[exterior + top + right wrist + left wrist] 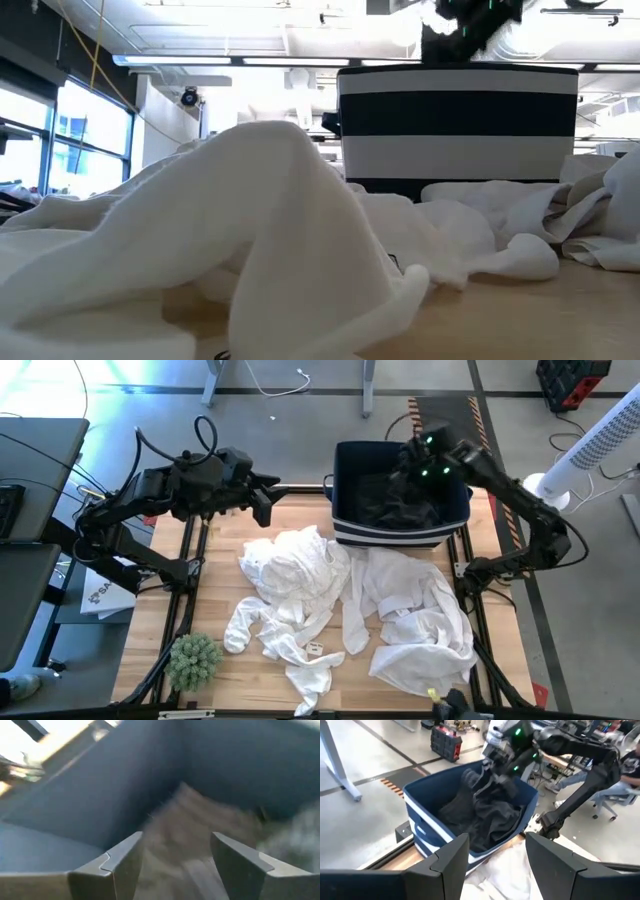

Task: Sort clothes
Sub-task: Put the black shorts into the blue laundry organizer

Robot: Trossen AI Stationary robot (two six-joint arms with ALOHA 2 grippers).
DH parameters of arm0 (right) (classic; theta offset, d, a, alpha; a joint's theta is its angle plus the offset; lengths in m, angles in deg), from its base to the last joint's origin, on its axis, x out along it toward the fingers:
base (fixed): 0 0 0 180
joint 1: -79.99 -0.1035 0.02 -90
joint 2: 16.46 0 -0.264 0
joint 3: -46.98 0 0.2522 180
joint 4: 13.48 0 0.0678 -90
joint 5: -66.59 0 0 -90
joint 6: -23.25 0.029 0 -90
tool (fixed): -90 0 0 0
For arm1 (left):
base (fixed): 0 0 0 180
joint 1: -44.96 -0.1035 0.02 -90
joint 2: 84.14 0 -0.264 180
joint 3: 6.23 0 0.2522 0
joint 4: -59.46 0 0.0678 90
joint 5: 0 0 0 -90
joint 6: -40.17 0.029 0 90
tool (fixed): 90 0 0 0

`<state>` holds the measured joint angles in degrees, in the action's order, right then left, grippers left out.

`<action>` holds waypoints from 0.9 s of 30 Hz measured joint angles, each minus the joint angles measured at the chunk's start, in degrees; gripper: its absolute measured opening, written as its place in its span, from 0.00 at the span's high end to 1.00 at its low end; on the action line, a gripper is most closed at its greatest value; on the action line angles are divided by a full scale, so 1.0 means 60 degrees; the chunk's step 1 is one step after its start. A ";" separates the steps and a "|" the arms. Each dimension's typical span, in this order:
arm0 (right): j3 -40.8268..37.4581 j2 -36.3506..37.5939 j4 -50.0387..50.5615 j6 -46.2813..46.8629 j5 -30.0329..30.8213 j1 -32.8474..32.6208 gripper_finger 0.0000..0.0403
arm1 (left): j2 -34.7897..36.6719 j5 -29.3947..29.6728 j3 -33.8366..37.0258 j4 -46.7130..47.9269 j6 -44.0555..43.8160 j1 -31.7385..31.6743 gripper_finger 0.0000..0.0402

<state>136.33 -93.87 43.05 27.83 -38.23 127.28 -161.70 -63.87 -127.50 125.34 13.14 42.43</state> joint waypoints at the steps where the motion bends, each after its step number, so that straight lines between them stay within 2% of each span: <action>1: -0.0576 0.0000 -0.0245 0.0170 0.0235 0.0003 0.44 | -0.0002 0.0003 0.0000 0.0102 -0.0082 0.0000 0.52; 7: -0.3853 0.0016 -0.2256 0.0701 0.1585 -0.0004 0.44 | 0.0000 0.0012 0.0000 0.0675 -0.0401 0.0000 0.52; 10: -0.4834 0.0050 -0.3119 0.0721 0.1879 -0.0004 0.44 | 0.0000 0.0025 0.0000 0.0877 -0.0494 0.0000 0.52; 12: -0.5002 0.0055 -0.3219 0.0720 0.1882 -0.0004 0.44 | 0.0000 0.0026 0.0000 0.1004 -0.0522 0.0000 0.52; 16: -0.4069 -0.0023 -0.2202 0.0720 0.1719 0.0000 0.44 | 0.0000 0.0029 0.0000 0.1380 -0.0786 0.0000 0.52; 23: -0.0500 -0.0014 0.0354 -0.0055 0.1911 -0.0007 0.44 | 0.0000 0.0017 0.0000 0.1973 -0.1145 0.0000 0.52; 27: 0.0952 0.0008 0.0939 0.0020 0.1643 -0.0009 0.44 | -0.0042 -0.0126 0.0000 0.2664 -0.1612 0.0000 0.52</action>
<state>142.04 -93.82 48.69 27.95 -28.37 127.22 -161.95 -64.62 -127.50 141.33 3.47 42.43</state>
